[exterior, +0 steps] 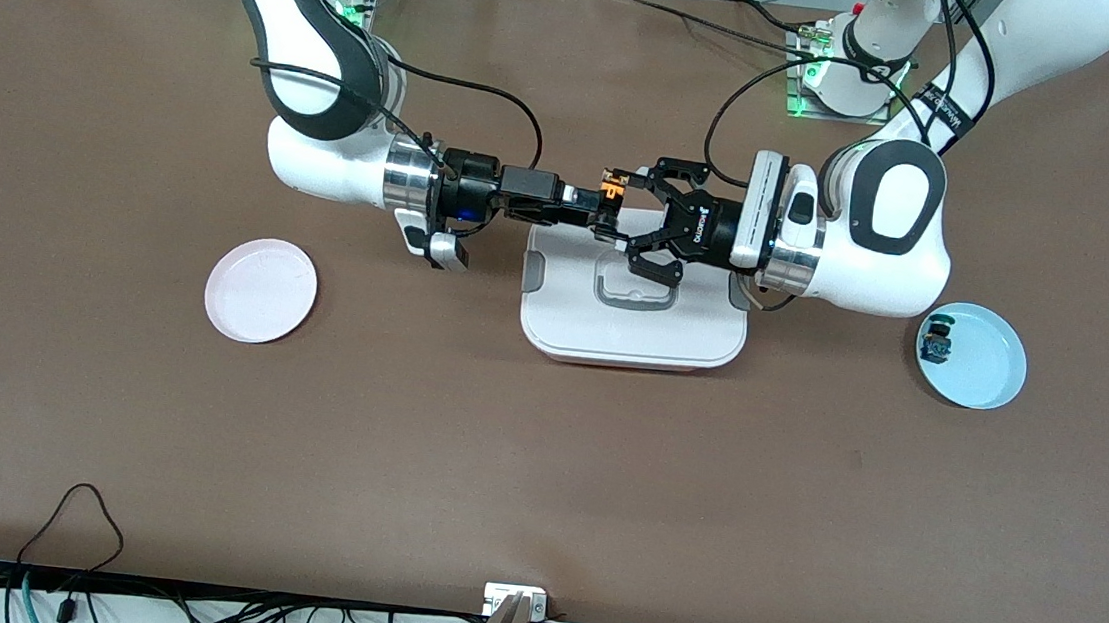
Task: Transfer orange switch to right arm and place
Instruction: 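Grasp the orange switch with the right gripper from the left gripper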
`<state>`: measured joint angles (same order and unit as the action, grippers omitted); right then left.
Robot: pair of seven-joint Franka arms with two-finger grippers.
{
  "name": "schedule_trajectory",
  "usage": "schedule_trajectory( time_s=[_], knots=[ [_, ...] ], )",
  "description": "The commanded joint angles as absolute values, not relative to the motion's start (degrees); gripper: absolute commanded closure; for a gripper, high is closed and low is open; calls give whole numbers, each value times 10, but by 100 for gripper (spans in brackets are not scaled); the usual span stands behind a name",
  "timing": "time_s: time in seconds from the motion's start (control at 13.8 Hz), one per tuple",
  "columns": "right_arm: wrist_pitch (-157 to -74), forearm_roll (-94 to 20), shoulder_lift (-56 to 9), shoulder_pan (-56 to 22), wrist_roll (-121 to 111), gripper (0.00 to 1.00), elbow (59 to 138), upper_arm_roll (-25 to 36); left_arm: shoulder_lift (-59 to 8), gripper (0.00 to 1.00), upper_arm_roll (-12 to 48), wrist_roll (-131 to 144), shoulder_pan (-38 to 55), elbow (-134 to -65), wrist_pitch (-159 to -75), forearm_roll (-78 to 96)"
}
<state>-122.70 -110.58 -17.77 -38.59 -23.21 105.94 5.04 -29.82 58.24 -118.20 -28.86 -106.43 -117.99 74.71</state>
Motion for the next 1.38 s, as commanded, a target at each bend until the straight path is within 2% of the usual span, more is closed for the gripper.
schedule_trajectory(
  time_s=[0.0, 0.36, 0.51, 0.65, 0.8, 0.94, 1.09, 1.3],
  knots=[
    [-1235, -1121, -188, -401, -244, 5, 1043, 53, -300, 99, 587, -1203, -289, -1066, -1187, 771],
    [-1234, -1143, -189, -409, -245, 6, 1042, 53, -300, 99, 587, -1203, -288, -1066, -1187, 771],
    [-1234, -1143, -192, -410, -246, 12, 1042, 53, -300, 99, 587, -1203, -289, -1066, -1187, 771],
    [-1233, -1143, -192, -409, -256, 25, 1042, 54, -300, 99, 587, -1203, -289, -1066, -1187, 771],
    [-1234, -1139, -192, -408, -291, 49, 1042, 54, -300, 99, 587, -1203, -288, -1066, -1187, 771],
    [-1234, -1142, -192, -406, -312, 83, 1044, 54, -300, 99, 587, -1203, -289, -1066, -1187, 771],
    [-1234, -1142, -193, -408, -320, 97, 1046, 54, -300, 99, 587, -1204, -288, -1066, -1187, 771],
    [-1233, -1141, -193, -407, -320, 99, 1046, 54, -301, 96, 587, -1212, -289, -1066, -1187, 771]
  ],
)
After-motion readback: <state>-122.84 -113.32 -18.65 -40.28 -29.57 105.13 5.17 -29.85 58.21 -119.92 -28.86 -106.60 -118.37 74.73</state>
